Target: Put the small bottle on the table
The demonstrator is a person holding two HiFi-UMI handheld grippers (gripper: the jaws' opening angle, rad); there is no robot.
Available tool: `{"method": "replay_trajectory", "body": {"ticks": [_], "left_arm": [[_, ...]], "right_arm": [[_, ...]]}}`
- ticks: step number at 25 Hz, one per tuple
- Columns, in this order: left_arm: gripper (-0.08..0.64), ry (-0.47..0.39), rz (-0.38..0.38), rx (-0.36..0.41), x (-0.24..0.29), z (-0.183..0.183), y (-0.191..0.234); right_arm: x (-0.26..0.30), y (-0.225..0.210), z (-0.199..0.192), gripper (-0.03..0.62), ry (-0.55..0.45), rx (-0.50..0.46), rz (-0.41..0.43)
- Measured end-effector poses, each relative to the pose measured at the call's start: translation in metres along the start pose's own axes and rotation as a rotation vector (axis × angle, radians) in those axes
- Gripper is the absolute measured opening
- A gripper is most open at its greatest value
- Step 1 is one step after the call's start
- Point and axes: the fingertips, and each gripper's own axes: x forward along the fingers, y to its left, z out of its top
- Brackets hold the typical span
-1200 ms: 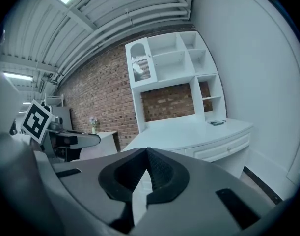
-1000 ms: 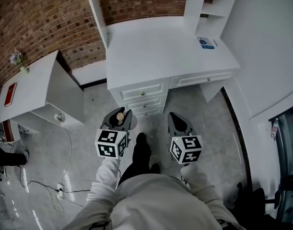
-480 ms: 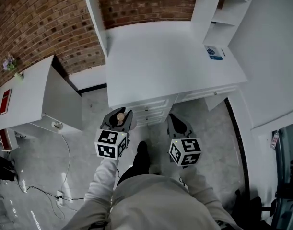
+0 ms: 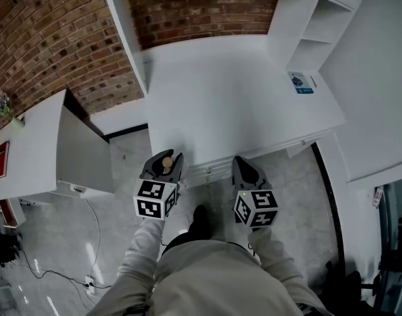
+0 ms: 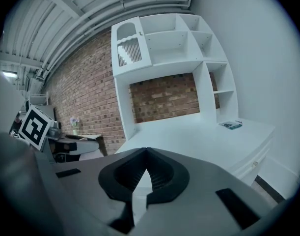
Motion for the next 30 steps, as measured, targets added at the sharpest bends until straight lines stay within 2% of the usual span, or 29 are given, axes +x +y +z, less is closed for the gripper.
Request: {"method": "replay_trajectory", "body": {"ticks": [7,17,30], "left_arm": [[0.115,0.01,-0.015,0.01,0.024,0.003,0.03],[0.115,0.042,-0.02,0.014,0.06,-0.001,0.049],[0.114,0.035,0.002,0.027,0.149,0.033,0.081]], "right_arm": [[0.032,0.007,0.008,0.028,-0.001,0.002,-0.012],[0.063,-0.002,0.014,0.028,0.012,0.002,-0.019],[0.126,-0.044,0.049,0.028,0.004,-0.002,0.001]]}}
